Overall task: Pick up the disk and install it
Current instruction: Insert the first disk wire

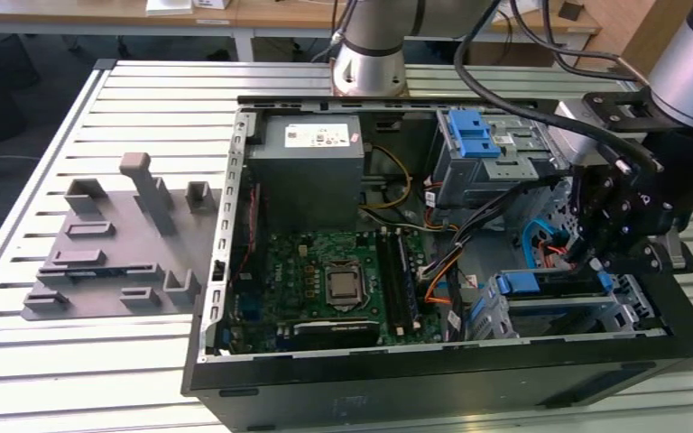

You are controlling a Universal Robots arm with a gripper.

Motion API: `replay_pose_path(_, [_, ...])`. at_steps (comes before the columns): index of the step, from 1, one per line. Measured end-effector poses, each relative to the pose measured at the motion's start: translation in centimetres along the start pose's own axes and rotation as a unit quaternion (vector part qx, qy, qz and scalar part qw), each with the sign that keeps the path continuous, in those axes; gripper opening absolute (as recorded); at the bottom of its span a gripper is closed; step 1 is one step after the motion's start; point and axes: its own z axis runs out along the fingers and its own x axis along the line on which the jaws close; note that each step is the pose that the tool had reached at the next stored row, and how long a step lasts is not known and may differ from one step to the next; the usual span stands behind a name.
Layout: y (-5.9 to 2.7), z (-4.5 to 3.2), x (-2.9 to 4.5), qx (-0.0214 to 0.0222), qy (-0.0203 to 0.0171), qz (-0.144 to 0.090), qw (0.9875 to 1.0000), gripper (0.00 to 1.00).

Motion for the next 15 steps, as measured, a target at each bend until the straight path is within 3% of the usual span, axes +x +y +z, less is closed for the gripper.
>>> replay_pose_path(3, [-0.01, -0.06, 0.00, -0.0003, -0.0001, 0.000, 1.0000, 0.23])
replay_pose_path(6, [-0.01, -0.07, 0.00, -0.0004, 0.0000, 0.000, 1.0000, 0.11])
replay_pose_path(15, [0.11, -0.04, 0.01, -0.0004, -0.0001, 0.000, 1.0000, 0.11])
